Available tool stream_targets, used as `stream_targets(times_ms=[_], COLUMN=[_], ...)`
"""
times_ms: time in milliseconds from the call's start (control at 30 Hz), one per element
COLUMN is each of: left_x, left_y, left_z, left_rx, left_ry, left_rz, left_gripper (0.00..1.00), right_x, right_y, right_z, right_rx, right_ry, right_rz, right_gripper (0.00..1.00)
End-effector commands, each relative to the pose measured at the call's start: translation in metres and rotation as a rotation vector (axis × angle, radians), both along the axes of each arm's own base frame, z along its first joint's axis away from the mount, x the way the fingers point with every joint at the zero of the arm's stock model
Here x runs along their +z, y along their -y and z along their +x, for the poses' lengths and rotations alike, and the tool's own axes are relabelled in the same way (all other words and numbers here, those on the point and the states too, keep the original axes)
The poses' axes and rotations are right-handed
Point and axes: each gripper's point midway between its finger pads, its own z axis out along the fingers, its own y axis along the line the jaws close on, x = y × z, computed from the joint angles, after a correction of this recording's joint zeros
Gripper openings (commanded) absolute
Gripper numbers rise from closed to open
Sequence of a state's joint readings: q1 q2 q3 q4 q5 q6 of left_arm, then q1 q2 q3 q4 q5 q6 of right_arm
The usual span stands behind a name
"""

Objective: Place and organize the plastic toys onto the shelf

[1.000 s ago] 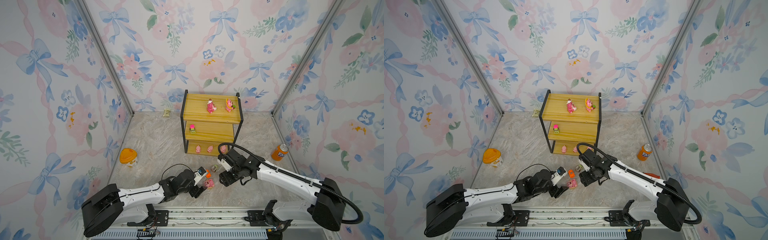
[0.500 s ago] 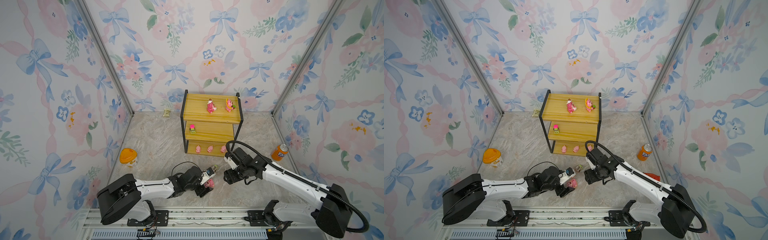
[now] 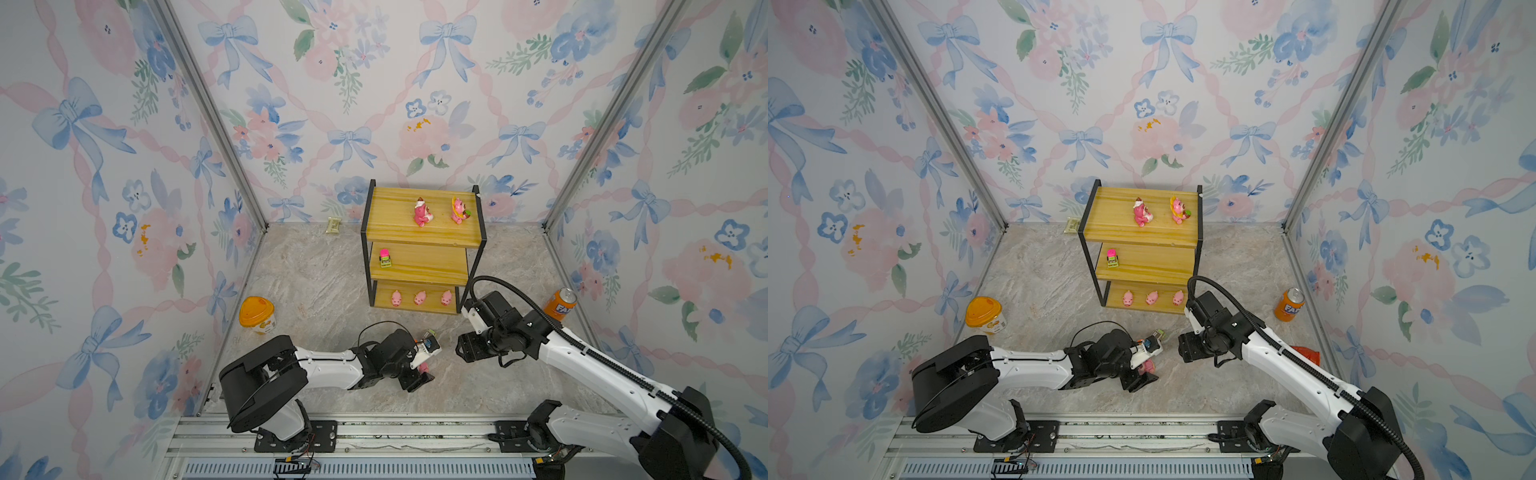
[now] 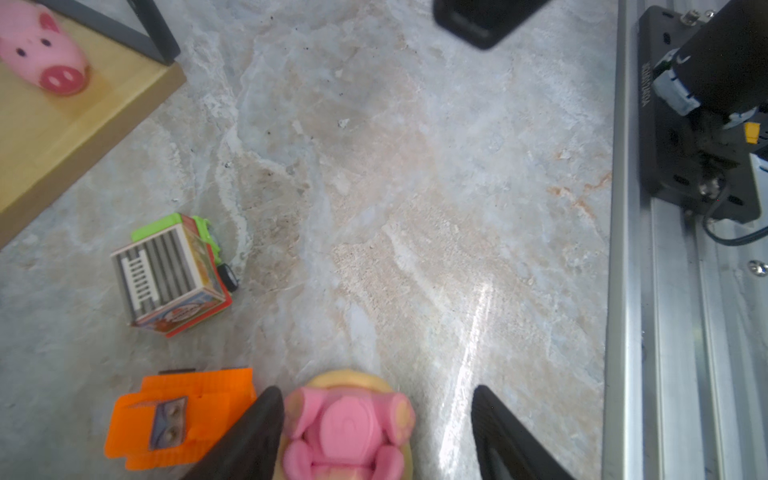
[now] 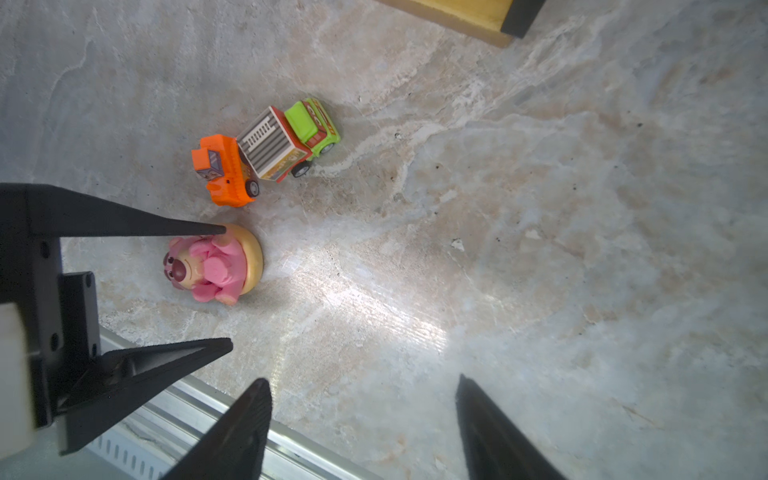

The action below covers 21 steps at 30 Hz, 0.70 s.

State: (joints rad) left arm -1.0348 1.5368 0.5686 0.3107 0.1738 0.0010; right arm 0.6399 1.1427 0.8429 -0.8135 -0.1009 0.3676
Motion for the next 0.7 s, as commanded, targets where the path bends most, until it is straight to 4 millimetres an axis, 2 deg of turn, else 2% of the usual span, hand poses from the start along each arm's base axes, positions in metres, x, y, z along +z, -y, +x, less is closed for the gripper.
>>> stream_targets(times_ms=[0,367,667], left_x=[-0.001,-0.016,-0.014], left_y=[0.008,0.005,-0.004], left_z=[-0.004,-0.009,-0.006], left_rx=[-0.041,-0.04,-0.01], left_ry=[-0.006,-0.043,-0.013], left_rz=[-0.004,0.026,0.034], left_gripper=[0.7,0.67,0.67], right_x=[-0.004,-0.004,-0.005], right_y=[0.008,0.011,0.01], right_z=[-0.007,-0.005,-0.005], right_rx=[-0.021,-0.037,-0.034], right_ry=[-0.031,-0.032,-0.036], right_rz=[-0.008,0.003,0.005], right_gripper=[0.72,0.72,0.72])
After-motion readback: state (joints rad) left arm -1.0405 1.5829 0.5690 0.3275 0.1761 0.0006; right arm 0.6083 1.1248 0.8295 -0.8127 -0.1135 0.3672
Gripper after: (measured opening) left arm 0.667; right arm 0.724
